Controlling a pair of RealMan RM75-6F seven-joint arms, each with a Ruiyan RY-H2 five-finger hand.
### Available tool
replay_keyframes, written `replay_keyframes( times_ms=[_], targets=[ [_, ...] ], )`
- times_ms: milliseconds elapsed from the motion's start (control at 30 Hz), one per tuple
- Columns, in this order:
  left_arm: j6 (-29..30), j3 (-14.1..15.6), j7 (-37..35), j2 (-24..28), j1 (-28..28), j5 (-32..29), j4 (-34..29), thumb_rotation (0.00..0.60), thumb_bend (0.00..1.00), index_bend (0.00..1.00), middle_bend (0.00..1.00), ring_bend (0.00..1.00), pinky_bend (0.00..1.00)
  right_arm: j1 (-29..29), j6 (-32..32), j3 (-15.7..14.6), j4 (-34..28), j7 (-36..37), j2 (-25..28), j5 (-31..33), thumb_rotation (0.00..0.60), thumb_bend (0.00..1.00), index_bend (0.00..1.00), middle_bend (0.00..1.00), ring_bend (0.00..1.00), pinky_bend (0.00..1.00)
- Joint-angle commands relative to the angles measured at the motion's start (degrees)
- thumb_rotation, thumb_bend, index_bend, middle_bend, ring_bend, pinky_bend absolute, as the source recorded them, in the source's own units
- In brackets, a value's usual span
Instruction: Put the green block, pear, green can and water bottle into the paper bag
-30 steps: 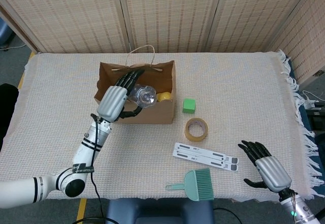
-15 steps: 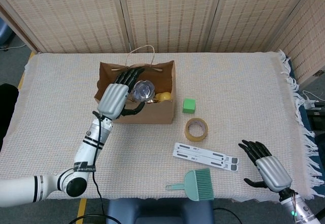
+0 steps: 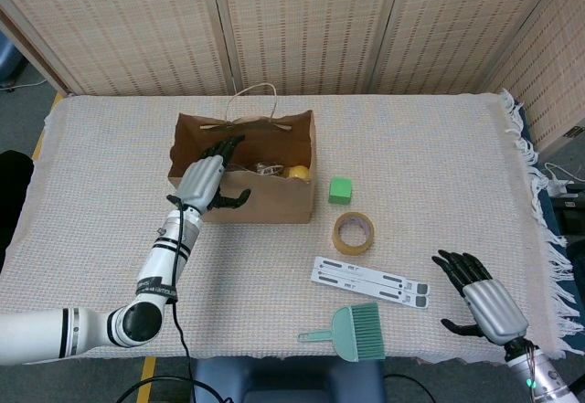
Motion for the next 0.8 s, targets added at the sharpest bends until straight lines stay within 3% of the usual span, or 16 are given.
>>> replay_keyframes(
  times_ms=[33, 233, 367, 433, 600, 667, 733, 767, 800],
  targets=[
    [2.7, -1.1, -5.5, 0.7, 1.7, 11.2, -1.4, 0.6, 0.36, 0.0, 0.0, 0.0, 0.07, 0.0, 0.1, -0.1, 0.0, 0.2, 0.1, -0.2, 0.6, 0.07, 0.0, 0.0, 0.0, 0.01],
    [4.9, -3.5, -13.9, 5.4, 7.2, 17.7, -7.7, 0.6, 0.38, 0.0, 0.0, 0.0, 0.07, -0.1, 0.1, -0.2, 0.0, -0.5, 0.0, -0.4, 0.6, 0.07, 0.0, 0.0, 0.0, 0.01],
    [7.5, -2.2, -16.7, 9.5, 12.2, 24.5, -12.5, 0.6, 0.41, 0.0, 0.0, 0.0, 0.07, -0.3, 0.3, -0.1, 0.1, -0.8, -0.1, -0.3, 0.6, 0.07, 0.0, 0.0, 0.0, 0.01],
    [9.1, 0.3, -16.5, 12.2, 15.5, 28.8, -14.1, 0.6, 0.44, 0.0, 0.0, 0.0, 0.07, -0.3, 0.5, 0.0, 0.1, -0.9, -0.2, -0.2, 0.6, 0.07, 0.0, 0.0, 0.0, 0.01],
    [13.7, 10.4, -13.7, 18.8, 25.3, 41.5, -14.2, 0.6, 0.46, 0.0, 0.0, 0.0, 0.07, -0.4, 0.7, 0.1, 0.4, -1.2, -0.3, -0.3, 0.6, 0.07, 0.0, 0.0, 0.0, 0.0],
    [14.2, 11.3, -13.8, 19.3, 26.2, 42.8, -14.1, 0.6, 0.46, 0.0, 0.0, 0.0, 0.08, -0.5, 0.8, 0.1, 0.5, -1.2, -0.4, -0.3, 0.6, 0.07, 0.0, 0.0, 0.0, 0.0],
    [16.3, 14.1, -13.1, 20.3, 29.1, 46.1, -12.9, 0.6, 0.46, 0.0, 0.0, 0.0, 0.08, -0.5, 0.9, 0.1, 0.6, -1.5, -0.4, -0.5, 0.6, 0.07, 0.0, 0.0, 0.0, 0.0],
    [18.5, 17.1, -11.9, 20.7, 32.0, 48.4, -11.1, 0.6, 0.46, 0.0, 0.0, 0.0, 0.08, -0.5, 0.9, 0.0, 0.7, -1.8, -0.5, -0.7, 0.6, 0.07, 0.0, 0.0, 0.0, 0.0],
    [22.5, 22.0, -11.7, 19.5, 36.7, 53.1, -8.0, 0.6, 0.46, 0.0, 0.0, 0.0, 0.08, -0.5, 1.0, 0.1, 1.0, -2.6, -0.8, -0.8, 0.6, 0.07, 0.0, 0.0, 0.0, 0.0]
  ],
)
